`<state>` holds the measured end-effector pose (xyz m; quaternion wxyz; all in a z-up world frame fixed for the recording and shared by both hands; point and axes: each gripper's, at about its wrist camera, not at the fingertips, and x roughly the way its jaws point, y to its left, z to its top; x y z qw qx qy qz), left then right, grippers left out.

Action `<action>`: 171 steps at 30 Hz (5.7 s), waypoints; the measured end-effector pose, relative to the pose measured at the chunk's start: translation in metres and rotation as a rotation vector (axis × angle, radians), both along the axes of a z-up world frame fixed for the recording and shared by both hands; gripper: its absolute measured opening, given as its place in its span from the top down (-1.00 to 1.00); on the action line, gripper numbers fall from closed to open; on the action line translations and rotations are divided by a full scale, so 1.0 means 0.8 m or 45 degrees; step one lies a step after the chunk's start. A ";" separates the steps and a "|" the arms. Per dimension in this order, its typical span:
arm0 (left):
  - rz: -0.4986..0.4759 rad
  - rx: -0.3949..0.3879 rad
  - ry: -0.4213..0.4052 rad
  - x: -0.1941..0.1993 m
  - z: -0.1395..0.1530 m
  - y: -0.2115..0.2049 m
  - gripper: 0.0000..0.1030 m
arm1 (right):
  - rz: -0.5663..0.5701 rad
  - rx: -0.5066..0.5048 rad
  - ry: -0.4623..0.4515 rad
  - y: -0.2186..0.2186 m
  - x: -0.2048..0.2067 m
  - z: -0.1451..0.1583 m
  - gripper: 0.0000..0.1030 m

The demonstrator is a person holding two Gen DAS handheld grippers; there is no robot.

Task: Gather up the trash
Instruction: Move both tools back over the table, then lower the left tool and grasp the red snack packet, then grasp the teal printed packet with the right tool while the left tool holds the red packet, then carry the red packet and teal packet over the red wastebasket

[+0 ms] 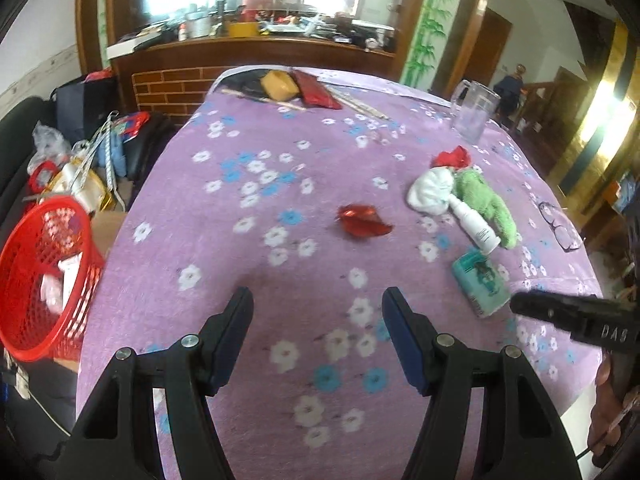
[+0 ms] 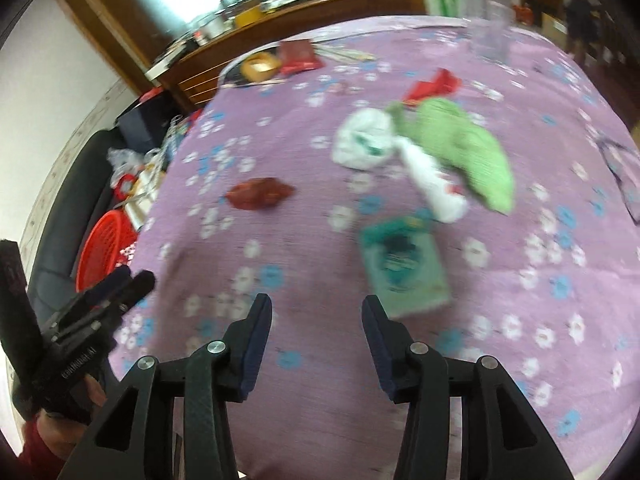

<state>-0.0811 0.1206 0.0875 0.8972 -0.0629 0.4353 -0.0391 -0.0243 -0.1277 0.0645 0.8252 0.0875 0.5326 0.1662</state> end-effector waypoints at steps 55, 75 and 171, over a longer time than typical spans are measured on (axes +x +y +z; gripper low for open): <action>0.299 0.119 -0.061 -0.118 0.034 0.043 0.12 | 0.213 -0.291 -0.005 0.004 0.074 -0.075 -0.28; 0.538 0.151 -0.129 -0.198 0.081 0.055 0.12 | 0.413 -0.263 -0.130 0.018 0.037 -0.051 0.28; 0.243 0.147 -0.167 -0.021 0.073 0.094 0.12 | 0.397 -0.155 -0.325 0.130 0.004 0.083 0.27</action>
